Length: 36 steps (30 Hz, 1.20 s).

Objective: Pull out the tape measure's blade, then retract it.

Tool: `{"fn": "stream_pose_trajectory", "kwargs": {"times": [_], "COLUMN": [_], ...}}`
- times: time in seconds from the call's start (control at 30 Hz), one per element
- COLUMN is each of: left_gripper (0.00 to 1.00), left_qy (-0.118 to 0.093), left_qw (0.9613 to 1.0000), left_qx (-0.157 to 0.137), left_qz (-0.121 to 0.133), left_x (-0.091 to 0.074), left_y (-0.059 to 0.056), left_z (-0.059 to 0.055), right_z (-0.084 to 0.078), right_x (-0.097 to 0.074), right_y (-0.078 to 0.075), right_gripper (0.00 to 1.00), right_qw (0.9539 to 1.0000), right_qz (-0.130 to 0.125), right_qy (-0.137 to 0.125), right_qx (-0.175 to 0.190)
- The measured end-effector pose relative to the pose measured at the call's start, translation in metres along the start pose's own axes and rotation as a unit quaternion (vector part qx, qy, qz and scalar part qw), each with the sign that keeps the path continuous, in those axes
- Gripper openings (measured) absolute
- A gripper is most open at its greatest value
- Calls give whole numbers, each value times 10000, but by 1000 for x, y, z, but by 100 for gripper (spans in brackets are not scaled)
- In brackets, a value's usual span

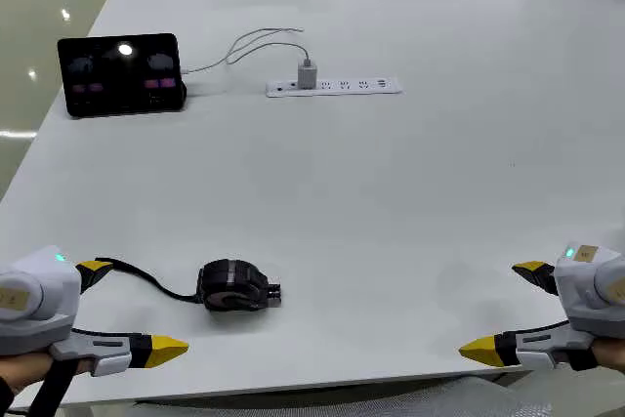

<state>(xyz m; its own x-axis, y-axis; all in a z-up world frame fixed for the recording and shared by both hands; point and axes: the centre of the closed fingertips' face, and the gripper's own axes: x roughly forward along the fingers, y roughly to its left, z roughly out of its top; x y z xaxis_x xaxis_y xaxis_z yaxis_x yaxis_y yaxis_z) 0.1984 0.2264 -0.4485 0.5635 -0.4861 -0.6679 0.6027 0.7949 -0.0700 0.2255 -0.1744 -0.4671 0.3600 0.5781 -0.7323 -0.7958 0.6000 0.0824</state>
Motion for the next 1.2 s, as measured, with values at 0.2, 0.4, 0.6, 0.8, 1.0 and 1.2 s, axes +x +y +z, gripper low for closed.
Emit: {"fn": "stream_pose_trajectory", "kwargs": {"times": [0.2, 0.4, 0.6, 0.8, 1.0, 1.2], "left_gripper": [99, 99, 99, 99, 99, 99], "left_qy": [-12, 43, 104, 62, 99, 244], "left_qw": [10000, 10000, 9998, 9994, 9985, 9967], "left_qx": [-7, 8, 105, 310, 478, 704], "left_qz": [-32, -79, -151, -149, -235, -320], "left_x": [1, 3, 6, 6, 10, 17], "left_y": [0, 2, 5, 7, 4, 1], "left_z": [-1, -4, -1, 8, 14, 15], "right_z": [-1, -1, 8, 10, 21, 31], "right_x": [2, 1, 2, 8, 15, 19], "right_y": [3, 1, -5, -2, 3, 3], "right_gripper": [95, 96, 99, 99, 99, 99], "right_qw": [10000, 10000, 9995, 9993, 9977, 9971], "right_qz": [2, -41, -136, 61, 260, 270], "right_qy": [61, 82, -187, -79, -183, -188], "right_qx": [-60, -28, -209, -370, -601, -692]}}
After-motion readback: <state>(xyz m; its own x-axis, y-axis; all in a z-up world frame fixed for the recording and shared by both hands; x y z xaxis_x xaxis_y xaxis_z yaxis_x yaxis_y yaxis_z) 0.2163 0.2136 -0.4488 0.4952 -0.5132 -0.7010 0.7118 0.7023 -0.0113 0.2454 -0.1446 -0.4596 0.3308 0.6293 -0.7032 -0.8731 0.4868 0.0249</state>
